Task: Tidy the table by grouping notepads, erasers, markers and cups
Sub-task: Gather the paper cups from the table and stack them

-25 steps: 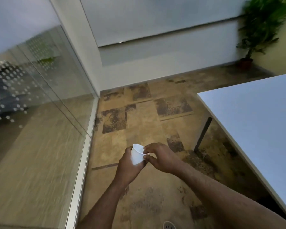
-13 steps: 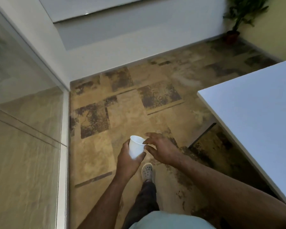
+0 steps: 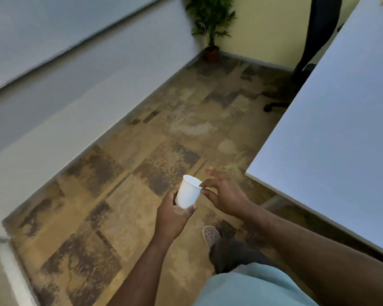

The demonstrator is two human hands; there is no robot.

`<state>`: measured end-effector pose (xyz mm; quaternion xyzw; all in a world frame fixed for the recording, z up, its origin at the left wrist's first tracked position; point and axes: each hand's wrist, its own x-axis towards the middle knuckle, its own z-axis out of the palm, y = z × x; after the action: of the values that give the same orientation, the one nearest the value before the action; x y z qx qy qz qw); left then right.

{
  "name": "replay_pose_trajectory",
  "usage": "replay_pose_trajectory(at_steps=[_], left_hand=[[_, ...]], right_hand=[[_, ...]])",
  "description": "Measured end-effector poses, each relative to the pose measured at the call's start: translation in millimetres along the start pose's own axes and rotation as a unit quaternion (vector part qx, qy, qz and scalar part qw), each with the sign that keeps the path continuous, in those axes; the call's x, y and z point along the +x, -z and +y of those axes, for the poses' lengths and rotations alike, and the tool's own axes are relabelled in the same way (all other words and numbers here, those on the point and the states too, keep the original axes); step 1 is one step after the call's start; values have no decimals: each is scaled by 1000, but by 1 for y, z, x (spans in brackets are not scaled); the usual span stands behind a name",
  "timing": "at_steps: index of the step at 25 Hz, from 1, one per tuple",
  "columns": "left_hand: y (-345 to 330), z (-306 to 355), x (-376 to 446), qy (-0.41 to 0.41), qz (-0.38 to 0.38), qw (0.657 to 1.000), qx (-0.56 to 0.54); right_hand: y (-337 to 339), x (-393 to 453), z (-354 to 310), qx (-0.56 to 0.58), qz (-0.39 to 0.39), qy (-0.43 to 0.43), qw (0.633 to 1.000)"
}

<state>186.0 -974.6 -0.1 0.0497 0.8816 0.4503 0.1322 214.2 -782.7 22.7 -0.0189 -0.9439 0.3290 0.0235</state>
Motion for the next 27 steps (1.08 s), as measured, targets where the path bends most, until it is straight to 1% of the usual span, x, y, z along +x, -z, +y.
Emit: replay_pose_trajectory(at_steps=[1,6,10,14,18,22,27], left_hand=[[0,2,29,-7,-13,1000,3],[0,30,186,-40,-76,996,32],[-1,71,295,-98,-134,985,40],[-17,109,373,-139,-179,972,61],[-57,147,456,-165,-239,955,53],[-115,190,543,-217,-322,918,75],[-189,267,631,-294,-433,845,107]], right_hand=[[0,22,7,13,11,-22,1000],[10,148,49,42,41,-71,996],[37,228,74,40,70,-127,989],[66,281,97,15,102,-174,979],[89,330,137,15,155,-254,955],[114,373,188,17,213,-329,920],[164,411,232,9,287,-426,858]])
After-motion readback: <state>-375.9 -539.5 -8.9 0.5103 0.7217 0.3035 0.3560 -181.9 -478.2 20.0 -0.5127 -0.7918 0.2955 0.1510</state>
